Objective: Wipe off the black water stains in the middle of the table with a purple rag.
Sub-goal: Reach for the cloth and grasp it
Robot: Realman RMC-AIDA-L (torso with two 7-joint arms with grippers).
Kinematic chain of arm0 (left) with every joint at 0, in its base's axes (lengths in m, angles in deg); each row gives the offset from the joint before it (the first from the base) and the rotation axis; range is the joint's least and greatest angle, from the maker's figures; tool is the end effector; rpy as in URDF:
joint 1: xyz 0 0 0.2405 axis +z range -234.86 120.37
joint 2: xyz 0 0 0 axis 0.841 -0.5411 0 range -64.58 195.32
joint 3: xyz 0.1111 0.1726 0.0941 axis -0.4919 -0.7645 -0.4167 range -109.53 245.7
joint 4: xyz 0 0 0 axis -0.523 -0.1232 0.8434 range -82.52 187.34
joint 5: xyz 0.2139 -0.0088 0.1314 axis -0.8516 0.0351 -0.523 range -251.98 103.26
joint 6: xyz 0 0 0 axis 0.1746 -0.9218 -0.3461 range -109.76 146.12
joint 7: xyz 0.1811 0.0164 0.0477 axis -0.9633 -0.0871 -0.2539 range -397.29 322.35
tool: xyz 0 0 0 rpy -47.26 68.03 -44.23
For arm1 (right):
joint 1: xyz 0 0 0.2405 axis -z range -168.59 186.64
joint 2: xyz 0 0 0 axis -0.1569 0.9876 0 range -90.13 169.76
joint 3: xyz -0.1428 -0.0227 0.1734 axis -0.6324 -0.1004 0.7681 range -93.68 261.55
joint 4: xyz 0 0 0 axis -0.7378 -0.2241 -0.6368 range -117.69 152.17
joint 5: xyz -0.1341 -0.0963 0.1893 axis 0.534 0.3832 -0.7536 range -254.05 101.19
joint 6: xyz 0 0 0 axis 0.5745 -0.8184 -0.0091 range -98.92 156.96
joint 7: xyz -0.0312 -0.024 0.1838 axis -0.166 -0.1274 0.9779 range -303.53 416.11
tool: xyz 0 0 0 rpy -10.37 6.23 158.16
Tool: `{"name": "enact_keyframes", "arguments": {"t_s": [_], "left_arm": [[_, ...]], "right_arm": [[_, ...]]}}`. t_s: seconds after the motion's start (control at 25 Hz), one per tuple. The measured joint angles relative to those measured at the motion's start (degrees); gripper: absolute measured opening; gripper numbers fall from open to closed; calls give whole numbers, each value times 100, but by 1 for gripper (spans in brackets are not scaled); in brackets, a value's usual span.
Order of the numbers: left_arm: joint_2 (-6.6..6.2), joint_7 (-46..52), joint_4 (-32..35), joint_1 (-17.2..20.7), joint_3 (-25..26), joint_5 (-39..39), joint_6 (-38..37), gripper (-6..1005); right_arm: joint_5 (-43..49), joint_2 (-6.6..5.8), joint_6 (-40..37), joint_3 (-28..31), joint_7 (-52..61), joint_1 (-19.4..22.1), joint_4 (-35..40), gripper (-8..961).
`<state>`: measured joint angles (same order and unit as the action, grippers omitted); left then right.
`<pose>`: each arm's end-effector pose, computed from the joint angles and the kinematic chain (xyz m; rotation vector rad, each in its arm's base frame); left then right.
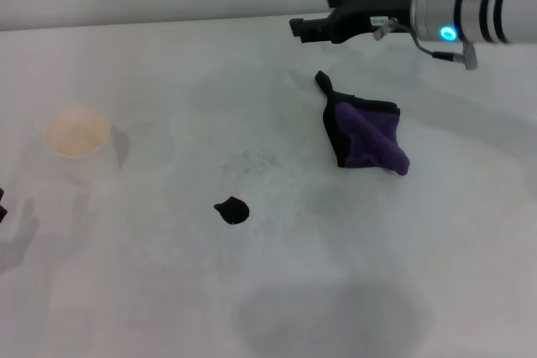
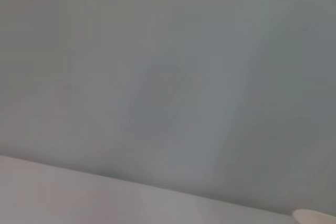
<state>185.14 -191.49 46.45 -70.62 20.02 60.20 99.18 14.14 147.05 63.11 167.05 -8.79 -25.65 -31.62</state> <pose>-0.3850 0.2592 -0.0441 -1.6140 -0.8363 -0.7911 0.1882 0.4840 -0.0408 -2.3577 0.7267 0.3108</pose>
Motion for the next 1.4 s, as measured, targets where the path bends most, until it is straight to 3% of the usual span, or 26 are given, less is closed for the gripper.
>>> {"name": "enact_keyframes", "arguments": {"t_s": [0.08, 0.12, 0.24, 0.28, 0.36, 0.52, 0.72, 1.4], "left_arm": [[1, 1, 13, -2, 0, 30, 0, 888], [2, 2, 16, -2, 1, 38, 0, 888], [3, 35, 31, -6, 0, 58, 5, 888], [3, 40, 33, -8, 0, 60, 16, 888], [3, 33, 38, -19, 8, 62, 53, 887], [1, 21, 42, -50, 105, 69, 68, 887], [-22, 27, 50, -138, 169, 116, -58, 887], [-24, 62, 52, -324, 220, 202, -468, 888]], "right_arm": [[1100, 36, 453, 288, 819, -26, -382, 857], [1765, 116, 771, 520, 1165, -30, -589, 857], [3306, 493, 1717, 1289, 1760, -15, -1181, 857], [4128, 746, 2335, 1756, 2027, 5, -1592, 857], [4395, 809, 2551, 1864, 2172, 9, -1753, 857], [4776, 770, 3192, 1827, 2983, -16, -2156, 857], [4963, 792, 3547, 1752, 3160, -1, -2273, 856], [5516, 820, 2884, 1408, 3204, -102, -1243, 857]]}}
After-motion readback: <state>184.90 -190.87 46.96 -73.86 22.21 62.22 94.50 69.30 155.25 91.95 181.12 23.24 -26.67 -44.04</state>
